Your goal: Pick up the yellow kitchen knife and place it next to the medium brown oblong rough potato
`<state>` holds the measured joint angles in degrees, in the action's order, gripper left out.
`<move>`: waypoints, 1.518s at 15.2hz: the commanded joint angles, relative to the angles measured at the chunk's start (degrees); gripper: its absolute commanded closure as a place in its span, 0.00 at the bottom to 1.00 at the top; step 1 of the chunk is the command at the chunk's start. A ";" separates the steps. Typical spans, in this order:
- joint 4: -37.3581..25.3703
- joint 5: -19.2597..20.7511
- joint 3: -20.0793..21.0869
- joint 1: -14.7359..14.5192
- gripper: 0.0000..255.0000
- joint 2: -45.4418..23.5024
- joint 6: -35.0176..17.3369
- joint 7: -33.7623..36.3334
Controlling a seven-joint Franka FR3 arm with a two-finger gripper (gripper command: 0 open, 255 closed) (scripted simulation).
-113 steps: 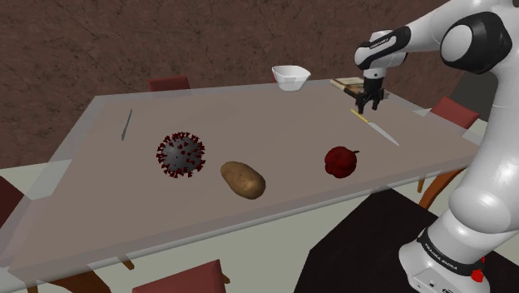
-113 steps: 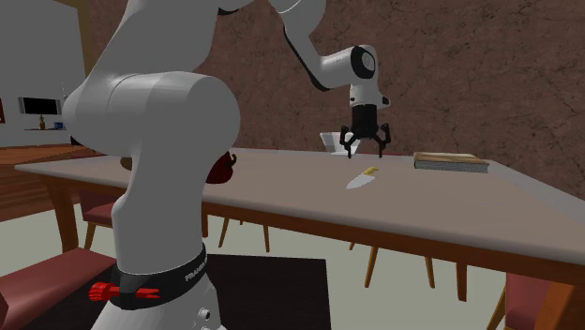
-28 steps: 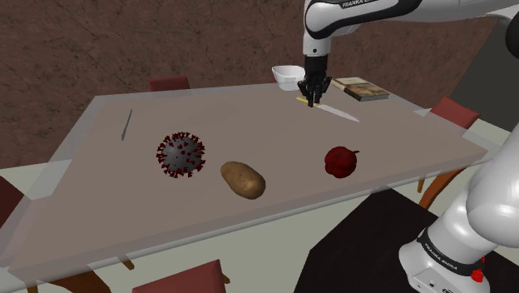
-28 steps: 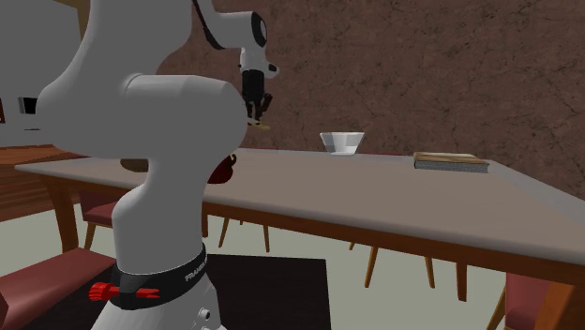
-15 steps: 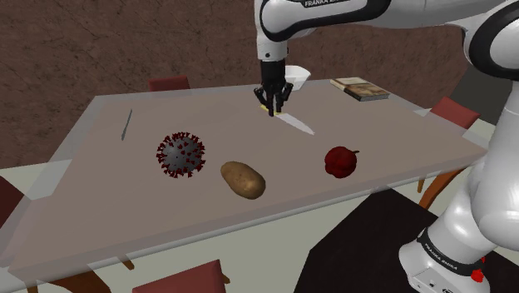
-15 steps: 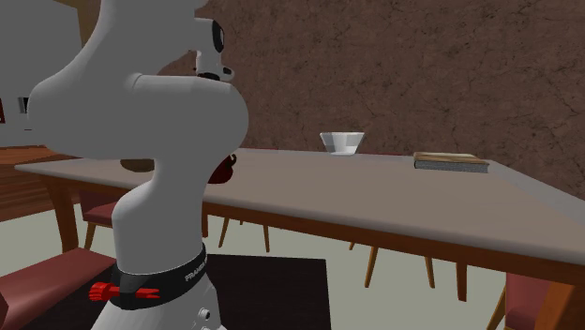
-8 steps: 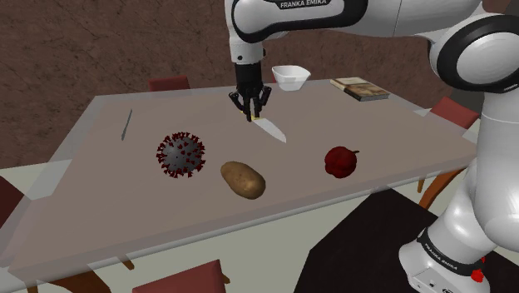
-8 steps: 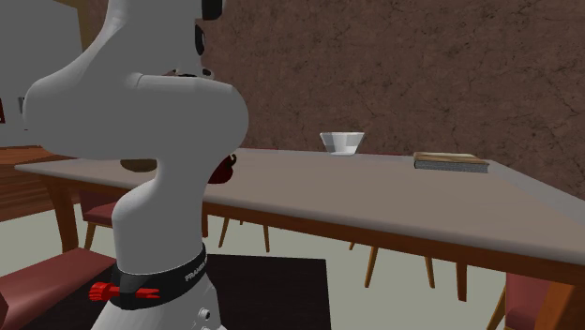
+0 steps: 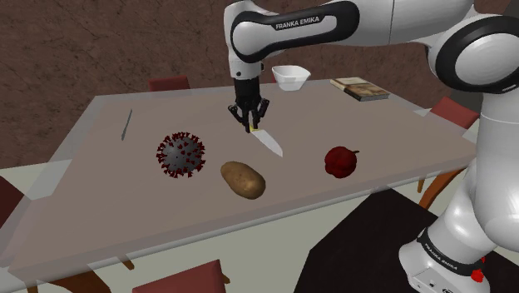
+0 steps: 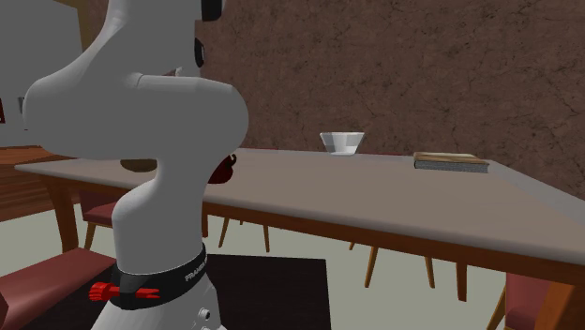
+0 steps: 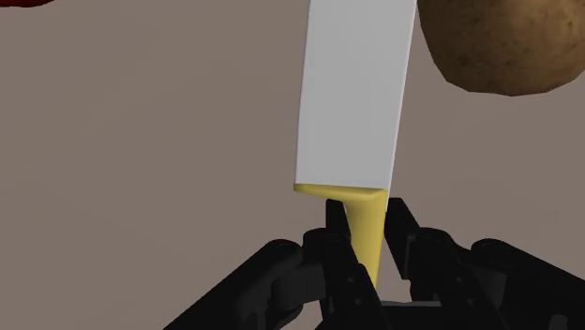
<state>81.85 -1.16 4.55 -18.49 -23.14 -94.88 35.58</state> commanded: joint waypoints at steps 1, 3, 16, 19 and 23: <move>1.33 0.01 -0.01 0.02 1.00 -0.09 -1.44 -0.07; 2.59 0.02 -0.02 0.02 1.00 -0.28 -2.89 -0.12; 9.06 0.14 -0.12 0.00 1.00 -2.70 -11.77 -0.36; 9.99 0.17 -0.14 -0.02 1.00 -3.36 -13.36 -0.40; 9.98 0.17 -0.14 -0.02 1.00 -3.37 -13.36 -0.40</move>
<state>91.80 -0.98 4.41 -18.50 -26.50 -108.20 35.18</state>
